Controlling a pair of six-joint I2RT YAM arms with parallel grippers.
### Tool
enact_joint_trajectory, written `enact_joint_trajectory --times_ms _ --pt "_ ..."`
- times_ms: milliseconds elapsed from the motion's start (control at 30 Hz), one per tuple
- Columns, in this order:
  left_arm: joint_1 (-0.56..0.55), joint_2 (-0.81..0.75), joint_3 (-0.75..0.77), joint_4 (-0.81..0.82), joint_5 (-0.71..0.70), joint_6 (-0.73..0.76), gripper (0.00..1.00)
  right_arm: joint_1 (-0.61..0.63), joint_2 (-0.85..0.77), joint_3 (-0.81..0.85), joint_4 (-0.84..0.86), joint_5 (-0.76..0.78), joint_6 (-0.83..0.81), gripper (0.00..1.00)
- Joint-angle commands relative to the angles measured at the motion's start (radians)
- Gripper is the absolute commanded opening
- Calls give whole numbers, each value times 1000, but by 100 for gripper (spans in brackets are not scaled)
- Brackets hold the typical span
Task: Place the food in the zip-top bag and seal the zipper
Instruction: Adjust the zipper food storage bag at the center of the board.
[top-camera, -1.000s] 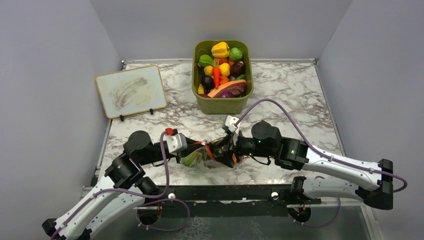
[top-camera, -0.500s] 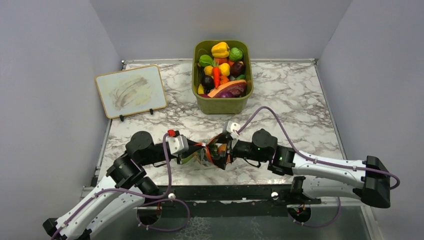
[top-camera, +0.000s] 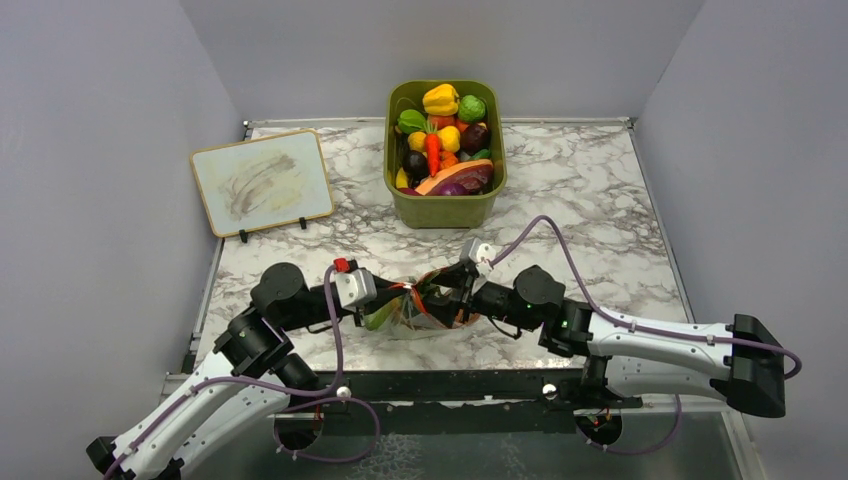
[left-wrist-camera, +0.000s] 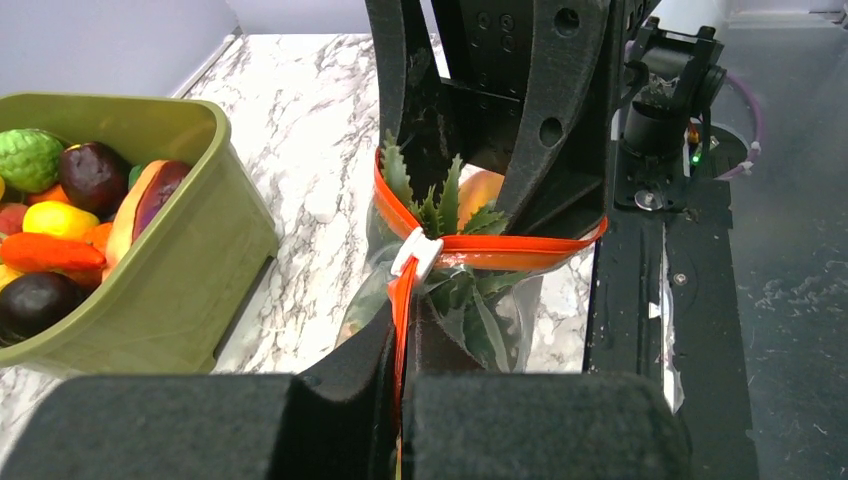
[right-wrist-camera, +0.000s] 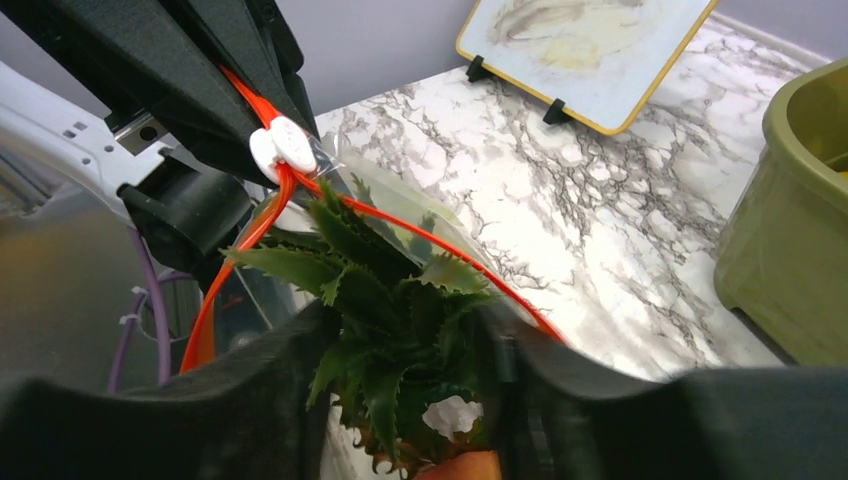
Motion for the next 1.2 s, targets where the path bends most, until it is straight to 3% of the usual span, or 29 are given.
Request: enact_joint_trajectory --times_ms 0,100,233,433,533,633,667,800,1000,1167 --pt "-5 7 26 98 18 -27 0 -1 -11 52 -66 9 -37 59" --pt "-5 14 20 120 22 -40 0 -1 0 44 -88 -48 -84 68" --pt "-5 27 9 169 52 -72 0 -1 14 19 -11 -36 -95 70" --pt "-5 36 1 207 55 -98 0 -1 112 39 93 -216 -201 57" --pt "-5 46 1 214 67 -109 0 1 151 63 115 -272 -244 37" --pt "-5 46 1 204 63 -110 0 0 162 98 93 -213 -227 3" --pt "-5 39 3 192 54 -102 0 0 151 99 80 -189 -220 1" --pt "-5 28 47 78 -13 -21 0 -1 31 106 -88 -105 -227 1" --pt "-5 43 63 -18 -66 59 0 0 -106 241 -508 -91 -281 1" --pt "-5 60 34 5 -59 64 0 -1 -166 265 -563 -144 -272 1"
